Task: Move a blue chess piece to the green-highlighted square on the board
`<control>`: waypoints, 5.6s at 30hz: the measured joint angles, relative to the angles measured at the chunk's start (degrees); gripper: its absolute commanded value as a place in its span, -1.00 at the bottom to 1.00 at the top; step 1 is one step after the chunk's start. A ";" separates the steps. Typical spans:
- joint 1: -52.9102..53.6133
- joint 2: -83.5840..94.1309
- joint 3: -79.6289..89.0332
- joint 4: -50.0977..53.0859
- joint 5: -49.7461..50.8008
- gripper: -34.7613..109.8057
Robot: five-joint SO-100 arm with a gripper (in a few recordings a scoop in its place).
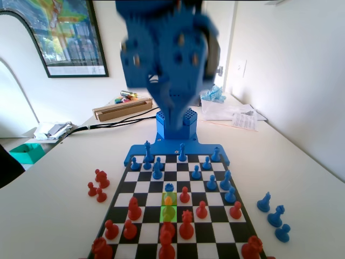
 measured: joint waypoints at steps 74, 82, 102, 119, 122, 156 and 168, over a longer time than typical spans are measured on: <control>1.76 -17.40 16.44 -23.82 -25.31 -0.37; 1.67 -19.34 16.35 -23.91 -25.31 -0.37; 2.02 -20.92 13.10 -23.91 -26.19 -0.37; 2.20 -23.47 12.92 -24.96 -26.19 -0.38; 2.20 -23.99 12.92 -24.96 -26.46 -0.41; 13.27 -20.21 4.57 -12.57 -29.44 -0.51; 20.92 -17.67 4.57 -11.34 -32.08 -0.51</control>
